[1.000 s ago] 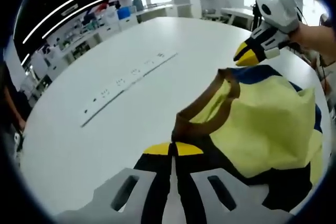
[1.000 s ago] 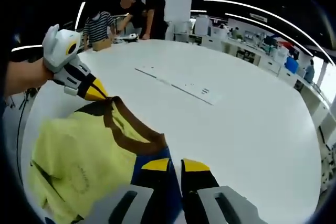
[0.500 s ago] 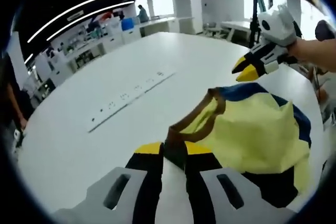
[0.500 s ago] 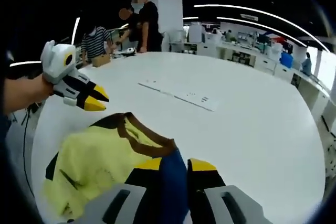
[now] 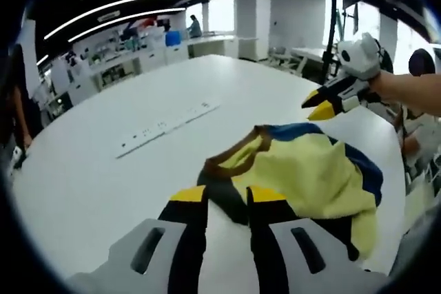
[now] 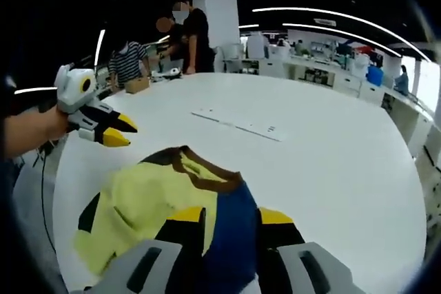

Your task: Fold the garment on the visible template until the final outline fits inside the template.

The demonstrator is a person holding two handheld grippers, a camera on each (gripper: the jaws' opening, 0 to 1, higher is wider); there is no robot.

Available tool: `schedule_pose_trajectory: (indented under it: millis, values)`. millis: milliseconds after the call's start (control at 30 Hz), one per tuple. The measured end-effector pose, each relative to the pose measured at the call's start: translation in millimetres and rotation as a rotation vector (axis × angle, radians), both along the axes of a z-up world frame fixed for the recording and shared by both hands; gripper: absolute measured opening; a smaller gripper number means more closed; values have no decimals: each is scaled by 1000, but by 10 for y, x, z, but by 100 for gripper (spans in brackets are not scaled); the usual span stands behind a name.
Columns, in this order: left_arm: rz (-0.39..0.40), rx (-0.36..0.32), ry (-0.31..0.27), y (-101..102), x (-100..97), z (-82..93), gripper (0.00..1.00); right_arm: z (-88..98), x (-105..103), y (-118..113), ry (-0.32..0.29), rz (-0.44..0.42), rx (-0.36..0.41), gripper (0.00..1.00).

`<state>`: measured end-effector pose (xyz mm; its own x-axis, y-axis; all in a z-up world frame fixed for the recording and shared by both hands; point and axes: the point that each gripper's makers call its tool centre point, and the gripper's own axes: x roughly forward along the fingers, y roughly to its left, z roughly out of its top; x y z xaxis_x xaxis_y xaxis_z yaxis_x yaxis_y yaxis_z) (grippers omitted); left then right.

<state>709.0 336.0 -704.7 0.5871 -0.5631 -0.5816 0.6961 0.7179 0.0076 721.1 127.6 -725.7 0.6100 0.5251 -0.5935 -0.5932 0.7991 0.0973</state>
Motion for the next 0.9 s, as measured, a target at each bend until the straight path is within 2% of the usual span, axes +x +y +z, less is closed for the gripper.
schedule_pose_trajectory:
  millis: [300,433,900]
  values:
    - [5,3,6,85,-188,-7,20,-16,-202,-45,17,2,10,28]
    - [7,-19,11,85,-250,3,19,2,-295,-89,16,-7,17,27]
    - [15,-8,44,121,-509,-122,17,-23,-593,-236,35,-35,6,26]
